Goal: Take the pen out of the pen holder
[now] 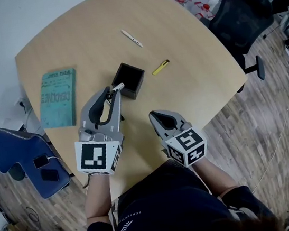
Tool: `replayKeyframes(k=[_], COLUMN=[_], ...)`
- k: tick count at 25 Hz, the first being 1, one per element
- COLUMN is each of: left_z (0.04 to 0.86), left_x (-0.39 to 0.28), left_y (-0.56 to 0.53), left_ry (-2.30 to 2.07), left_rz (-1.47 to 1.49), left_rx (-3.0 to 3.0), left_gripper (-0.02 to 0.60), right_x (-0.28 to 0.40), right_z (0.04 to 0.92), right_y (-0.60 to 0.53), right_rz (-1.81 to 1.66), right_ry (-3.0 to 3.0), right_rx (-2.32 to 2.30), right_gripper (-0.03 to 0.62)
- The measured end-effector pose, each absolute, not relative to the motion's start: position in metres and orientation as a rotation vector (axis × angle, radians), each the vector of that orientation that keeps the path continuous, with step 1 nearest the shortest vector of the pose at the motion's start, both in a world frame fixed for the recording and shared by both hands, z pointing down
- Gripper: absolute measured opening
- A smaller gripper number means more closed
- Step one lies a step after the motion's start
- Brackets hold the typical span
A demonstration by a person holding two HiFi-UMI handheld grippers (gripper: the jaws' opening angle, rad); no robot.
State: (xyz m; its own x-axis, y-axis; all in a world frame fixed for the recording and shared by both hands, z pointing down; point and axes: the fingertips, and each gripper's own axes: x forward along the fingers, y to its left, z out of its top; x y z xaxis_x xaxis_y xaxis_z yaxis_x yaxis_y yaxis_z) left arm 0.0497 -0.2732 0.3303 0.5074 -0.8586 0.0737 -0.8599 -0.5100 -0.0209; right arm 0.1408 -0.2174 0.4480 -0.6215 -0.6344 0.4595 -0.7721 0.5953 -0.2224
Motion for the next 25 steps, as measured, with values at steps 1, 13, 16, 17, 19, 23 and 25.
replayKeyframes(k=[1,13,16,17,19,23,25], left_z=[0.326,0.313,0.318,0.321,0.327,0.335,0.340], left_x=[0.046,-0.004,-0.011,-0.014,-0.021,-0.033,-0.036], left_y=[-0.269,-0.226,-0.215,-0.211,-0.205,-0.193,-0.187], left_ry=[-1.553,-1.606,-1.606,-1.606,-1.611,-1.613,-1.611], left_rz=[0.100,0.025,0.038,0.041,0.042,0.060,0.065], left_rx=[2.714,2.674,2.661,2.654,2.636,2.606,2.595], left_gripper=[0.086,0.086,0.086,0.086,0.086,0.086,0.086], right_x=[0.139,0.111,0.107,0.105,0.101,0.095,0.093], right_z=[0.446,0.434,0.435,0.435,0.436,0.435,0.435], right_y=[-0.215,-0.185,-0.177,-0.175,-0.170,-0.164,-0.161], right_rz=[0.573,0.518,0.516,0.515,0.513,0.508,0.505], right_ry=[-2.495,-2.497,-2.491,-2.490,-2.489,-2.484,-2.481], right_rx=[1.142,1.164,1.169,1.171,1.175,1.181,1.185], right_gripper=[0.003,0.003,0.003,0.003,0.003,0.003,0.003])
